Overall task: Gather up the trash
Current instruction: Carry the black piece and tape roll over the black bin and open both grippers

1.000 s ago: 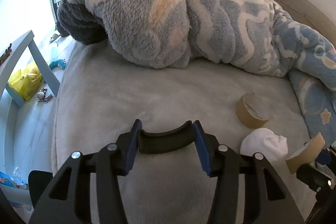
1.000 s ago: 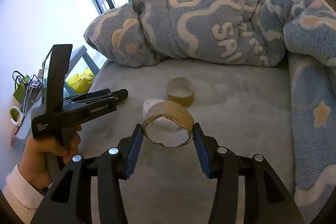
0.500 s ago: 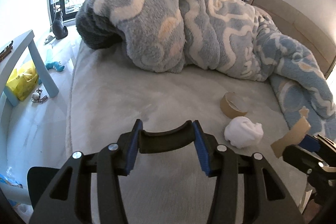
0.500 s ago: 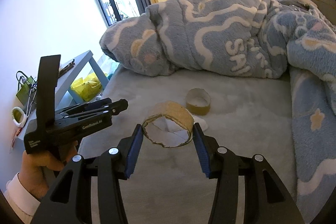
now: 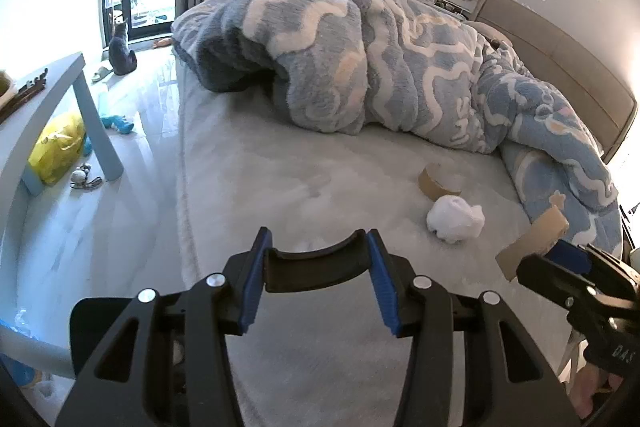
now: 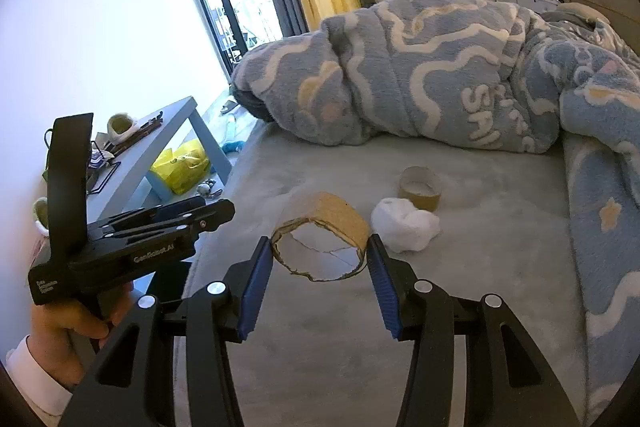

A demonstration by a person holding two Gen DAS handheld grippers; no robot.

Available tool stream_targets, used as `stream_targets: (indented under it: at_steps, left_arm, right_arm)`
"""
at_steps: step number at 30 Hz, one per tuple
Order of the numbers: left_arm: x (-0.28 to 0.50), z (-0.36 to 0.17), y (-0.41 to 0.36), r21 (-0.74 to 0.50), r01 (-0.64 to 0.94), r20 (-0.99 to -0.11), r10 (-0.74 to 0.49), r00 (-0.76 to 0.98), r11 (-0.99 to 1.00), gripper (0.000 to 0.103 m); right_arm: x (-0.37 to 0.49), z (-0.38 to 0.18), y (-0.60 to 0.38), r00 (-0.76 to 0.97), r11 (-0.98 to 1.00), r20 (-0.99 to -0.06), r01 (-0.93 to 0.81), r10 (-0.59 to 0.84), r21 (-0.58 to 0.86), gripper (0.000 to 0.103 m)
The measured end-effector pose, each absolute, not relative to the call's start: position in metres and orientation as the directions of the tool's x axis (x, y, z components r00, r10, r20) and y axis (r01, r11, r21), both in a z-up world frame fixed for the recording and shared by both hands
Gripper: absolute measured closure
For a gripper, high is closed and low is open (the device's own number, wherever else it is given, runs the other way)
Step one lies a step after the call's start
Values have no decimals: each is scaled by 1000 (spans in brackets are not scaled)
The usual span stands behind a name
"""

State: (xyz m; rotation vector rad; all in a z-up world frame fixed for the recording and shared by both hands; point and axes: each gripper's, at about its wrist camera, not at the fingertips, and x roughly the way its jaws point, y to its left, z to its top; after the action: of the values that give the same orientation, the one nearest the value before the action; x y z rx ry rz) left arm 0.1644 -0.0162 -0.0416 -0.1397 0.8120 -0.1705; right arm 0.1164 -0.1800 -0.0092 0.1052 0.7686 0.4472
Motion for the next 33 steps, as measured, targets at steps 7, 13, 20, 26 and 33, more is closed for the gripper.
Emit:
stream_targets:
  at_steps: [7, 13, 20, 26, 33]
  left_arm:
    - [143, -38, 8, -188, 85, -708, -194, 679, 979, 52]
    - [126, -38, 38, -194, 63, -709, -184, 681, 979, 52]
    - [110, -49, 80, -170, 24, -734, -143, 664, 985, 52]
    - [102, -72, 123, -188, -31, -774, -129, 620, 982, 52]
    - [91, -102, 172, -190, -112, -828, -98, 552, 975, 52]
  right_arm:
    - [104, -6, -155, 622, 890, -642, -376, 448, 257, 54]
    - [100, -2, -127, 607, 876, -639, -408, 472, 259, 54]
    - [96, -1, -81, 576, 847, -639, -465, 510, 257, 54]
    - [94, -4, -39, 538, 819, -644, -509, 543, 265, 54]
    - [87, -12, 8, 492, 789, -660, -555, 568, 264, 54]
